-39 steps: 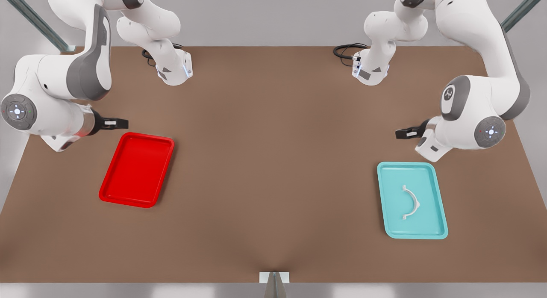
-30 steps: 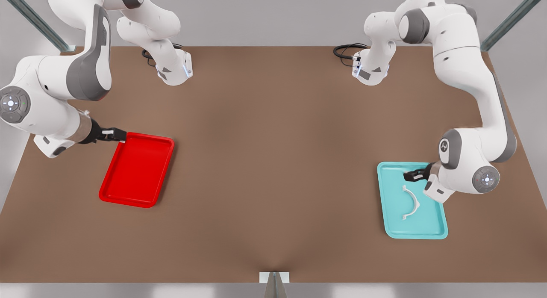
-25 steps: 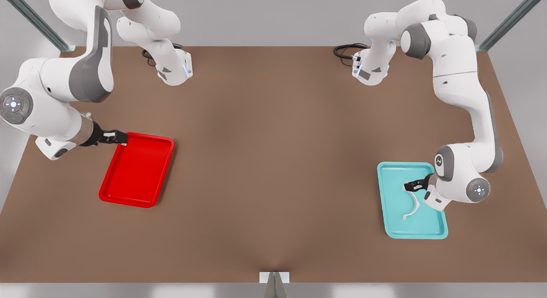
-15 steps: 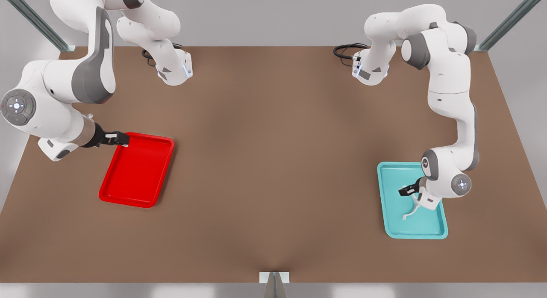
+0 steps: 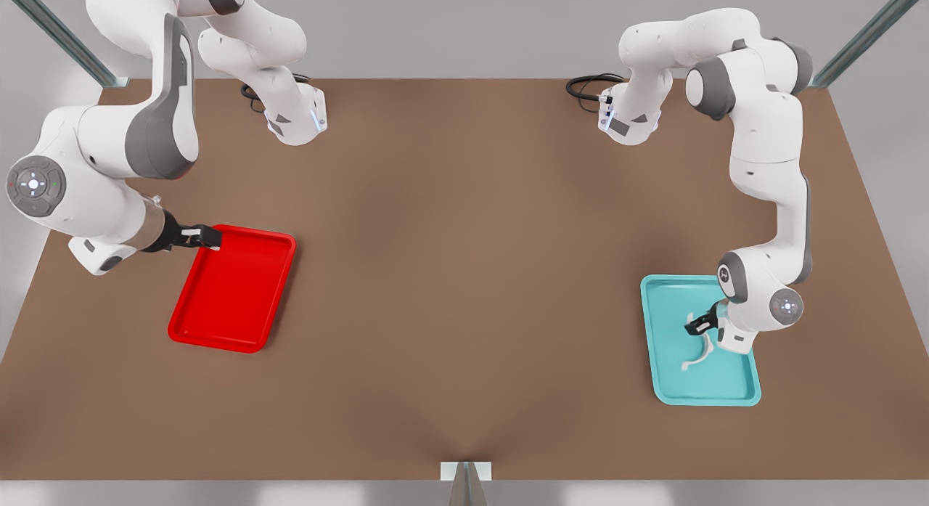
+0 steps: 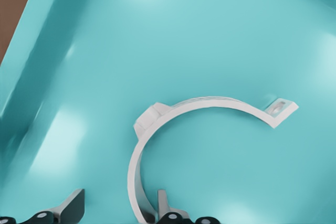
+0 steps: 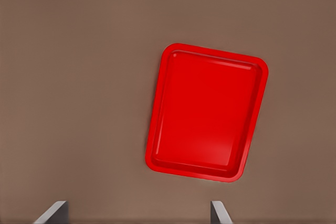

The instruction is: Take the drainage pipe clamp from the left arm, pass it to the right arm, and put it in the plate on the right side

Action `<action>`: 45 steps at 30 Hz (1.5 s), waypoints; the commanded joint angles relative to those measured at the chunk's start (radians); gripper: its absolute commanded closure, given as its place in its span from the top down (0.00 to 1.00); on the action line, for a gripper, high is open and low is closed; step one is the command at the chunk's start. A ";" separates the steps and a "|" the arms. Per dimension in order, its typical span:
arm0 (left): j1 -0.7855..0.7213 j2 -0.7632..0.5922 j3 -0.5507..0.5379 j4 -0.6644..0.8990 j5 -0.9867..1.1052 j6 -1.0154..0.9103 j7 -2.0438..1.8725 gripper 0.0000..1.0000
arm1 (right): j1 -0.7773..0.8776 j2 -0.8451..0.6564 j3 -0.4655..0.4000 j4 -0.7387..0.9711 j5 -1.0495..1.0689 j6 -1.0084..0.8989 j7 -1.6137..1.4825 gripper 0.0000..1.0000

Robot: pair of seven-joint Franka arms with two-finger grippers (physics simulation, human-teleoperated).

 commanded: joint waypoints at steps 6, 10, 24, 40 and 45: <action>0.000 -0.008 0.000 0.005 -0.003 0.015 -0.079 0.67 | 0.000 -0.003 0.000 -0.001 0.002 0.000 0.001 1.00; 0.003 -0.007 -0.002 0.011 0.005 0.038 -0.071 0.67 | 0.000 -0.001 0.001 -0.001 0.002 0.000 0.001 1.00; 0.006 0.000 -0.003 0.011 0.002 0.080 -0.066 0.49 | 0.000 -0.004 0.001 -0.018 0.000 0.000 0.001 1.00; -0.035 -0.020 -0.002 0.025 -0.021 0.067 -0.073 0.21 | 0.002 -0.004 0.003 -0.020 0.003 0.000 0.001 1.00; -0.119 -0.069 -0.008 0.395 -0.009 -0.476 -0.163 0.21 | 0.002 -0.004 0.003 -0.023 0.008 0.000 0.001 1.00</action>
